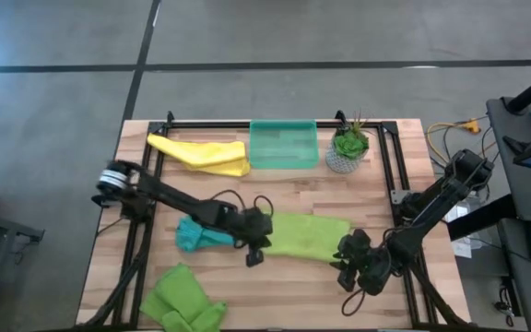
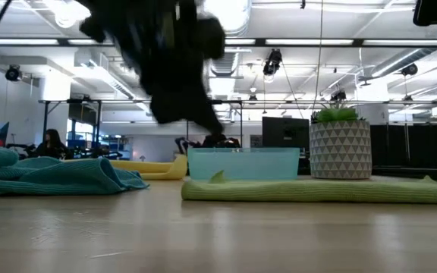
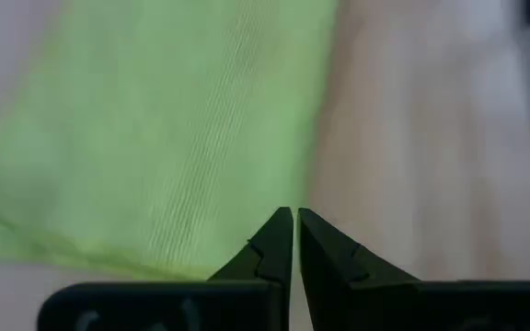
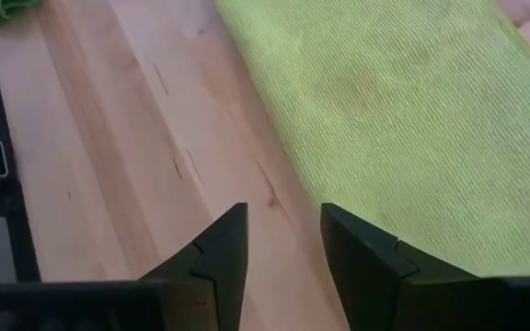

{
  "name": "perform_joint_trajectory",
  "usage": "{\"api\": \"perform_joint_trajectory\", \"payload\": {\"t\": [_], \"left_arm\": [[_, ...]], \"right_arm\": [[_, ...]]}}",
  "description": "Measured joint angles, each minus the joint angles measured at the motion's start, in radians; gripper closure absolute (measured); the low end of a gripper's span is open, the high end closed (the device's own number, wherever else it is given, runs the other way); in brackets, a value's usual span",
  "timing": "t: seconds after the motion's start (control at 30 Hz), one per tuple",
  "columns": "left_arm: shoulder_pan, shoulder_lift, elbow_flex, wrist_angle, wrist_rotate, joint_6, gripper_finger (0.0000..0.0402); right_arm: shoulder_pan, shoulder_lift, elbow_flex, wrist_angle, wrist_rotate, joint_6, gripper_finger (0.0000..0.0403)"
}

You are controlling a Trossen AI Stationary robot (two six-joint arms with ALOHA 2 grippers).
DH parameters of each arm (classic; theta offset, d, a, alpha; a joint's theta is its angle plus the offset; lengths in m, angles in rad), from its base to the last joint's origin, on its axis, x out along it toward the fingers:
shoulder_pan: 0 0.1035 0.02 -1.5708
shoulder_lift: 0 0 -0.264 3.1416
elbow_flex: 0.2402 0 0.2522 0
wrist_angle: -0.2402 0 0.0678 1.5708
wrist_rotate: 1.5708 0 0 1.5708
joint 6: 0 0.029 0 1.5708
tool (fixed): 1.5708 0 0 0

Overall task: Fold microfiber towels
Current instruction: Fold the light green microfiber cloth

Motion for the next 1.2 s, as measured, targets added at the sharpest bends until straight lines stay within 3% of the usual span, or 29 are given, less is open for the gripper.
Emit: {"api": "perform_joint_trajectory", "payload": {"t": [0.13,0.3,0.47,0.67,0.8,1.2], "left_arm": [[-0.034,-0.079,-0.014,-0.01,-0.009,0.141,0.0396],[-0.053,-0.11,-0.019,-0.006,-0.013,0.338,0.0393],[-0.044,-0.077,-0.016,-0.009,-0.023,0.425,0.0345],[-0.04,-0.016,-0.019,-0.006,-0.027,0.431,0.0244],[-0.041,0.026,-0.018,-0.009,-0.027,0.431,0.0196],[-0.041,0.104,-0.014,-0.024,-0.027,0.398,0.0176]], "right_arm": [[0.0,0.0,-0.006,-0.006,0.0,-0.09,0.0268],[0.0,0.0,-0.011,-0.036,0.0,-0.313,0.0268],[-0.001,0.0,-0.017,-0.127,0.0,-0.383,0.0253],[-0.001,0.0,-0.044,-0.118,-0.027,-0.407,0.0199],[-0.001,0.0,-0.049,-0.111,-0.029,-0.453,0.0183],[-0.001,0.0,-0.096,-0.033,-0.113,-0.438,0.0182]]}}
